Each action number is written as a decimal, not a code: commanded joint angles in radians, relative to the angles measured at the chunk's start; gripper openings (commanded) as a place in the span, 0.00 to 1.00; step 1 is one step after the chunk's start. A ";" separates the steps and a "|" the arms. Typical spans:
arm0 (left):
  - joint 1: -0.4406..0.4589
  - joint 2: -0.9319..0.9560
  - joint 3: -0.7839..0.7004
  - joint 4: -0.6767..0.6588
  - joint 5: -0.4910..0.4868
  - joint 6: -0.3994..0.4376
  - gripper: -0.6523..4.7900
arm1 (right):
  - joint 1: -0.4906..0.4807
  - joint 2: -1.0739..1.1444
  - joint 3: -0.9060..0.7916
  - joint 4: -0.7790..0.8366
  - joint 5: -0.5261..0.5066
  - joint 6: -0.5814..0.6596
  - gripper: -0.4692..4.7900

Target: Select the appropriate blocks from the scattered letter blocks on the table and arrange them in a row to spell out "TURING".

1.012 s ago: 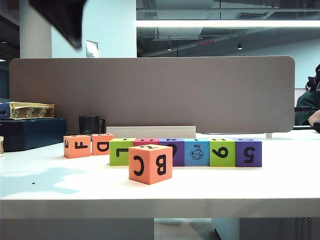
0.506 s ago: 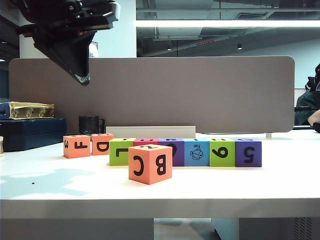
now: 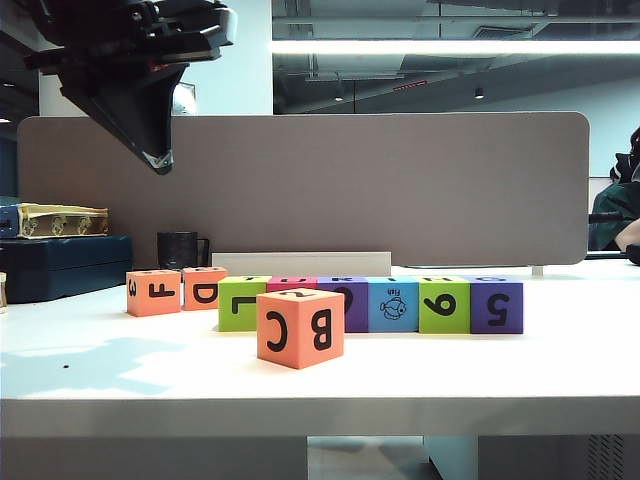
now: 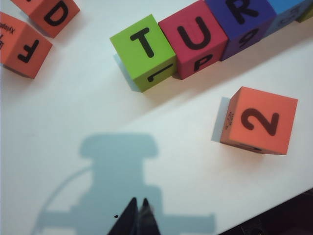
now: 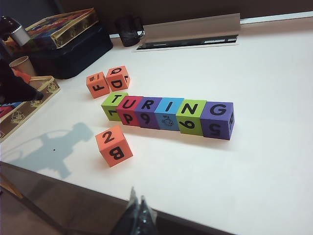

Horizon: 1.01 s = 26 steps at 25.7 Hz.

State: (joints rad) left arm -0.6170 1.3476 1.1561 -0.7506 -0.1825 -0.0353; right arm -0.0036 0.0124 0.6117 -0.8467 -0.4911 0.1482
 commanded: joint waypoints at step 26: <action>0.179 -0.150 -0.081 0.105 -0.249 -0.101 0.17 | 0.000 -0.010 0.003 0.012 0.000 -0.003 0.09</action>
State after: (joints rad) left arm -0.4599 1.2392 1.0977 -0.6781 -0.5018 -0.0925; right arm -0.0032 0.0124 0.6117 -0.8463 -0.4911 0.1482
